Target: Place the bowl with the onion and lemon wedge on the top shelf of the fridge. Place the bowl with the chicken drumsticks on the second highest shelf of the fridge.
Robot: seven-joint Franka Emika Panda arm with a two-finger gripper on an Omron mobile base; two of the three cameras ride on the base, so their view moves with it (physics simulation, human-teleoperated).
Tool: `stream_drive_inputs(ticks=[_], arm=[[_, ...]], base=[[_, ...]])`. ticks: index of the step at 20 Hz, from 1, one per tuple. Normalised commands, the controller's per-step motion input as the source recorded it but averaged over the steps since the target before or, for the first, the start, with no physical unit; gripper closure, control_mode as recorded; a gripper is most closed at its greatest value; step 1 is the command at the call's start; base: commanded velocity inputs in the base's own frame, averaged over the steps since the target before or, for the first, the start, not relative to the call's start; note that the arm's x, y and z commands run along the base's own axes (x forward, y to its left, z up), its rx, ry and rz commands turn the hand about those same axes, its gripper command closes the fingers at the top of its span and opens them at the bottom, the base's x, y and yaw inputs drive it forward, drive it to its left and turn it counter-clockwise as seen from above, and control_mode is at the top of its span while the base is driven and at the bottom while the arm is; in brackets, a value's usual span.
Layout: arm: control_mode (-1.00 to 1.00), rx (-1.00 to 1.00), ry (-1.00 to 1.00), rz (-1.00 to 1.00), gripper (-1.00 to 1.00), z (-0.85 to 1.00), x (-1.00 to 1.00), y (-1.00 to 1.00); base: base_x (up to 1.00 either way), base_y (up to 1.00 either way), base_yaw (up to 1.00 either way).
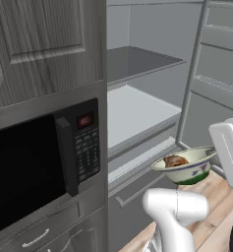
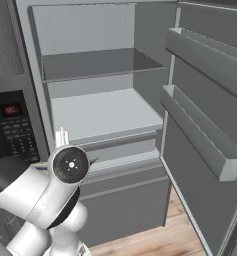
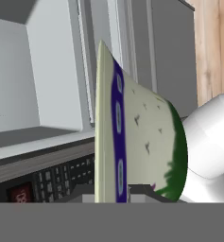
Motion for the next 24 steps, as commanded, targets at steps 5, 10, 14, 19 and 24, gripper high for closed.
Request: stream_drive_inputs(ticks=[5,10,14,19,24], arm=[[1.0,0.0,0.0,0.0,1.0,0.0,0.0,0.0],[1.0,0.0,0.0,0.0,1.0,0.0,0.0,0.0],[1.0,0.0,0.0,0.0,1.0,0.0,0.0,0.0],[1.0,0.0,0.0,0.0,1.0,0.0,0.0,0.0],[1.0,0.0,0.0,0.0,1.0,0.0,0.0,0.0]], base=[[0.11,-0.39,0.25],[0.0,-0.32,0.26],[0.0,-0.17,0.25],[0.0,-0.01,0.22],[0.02,0.0,0.2]])
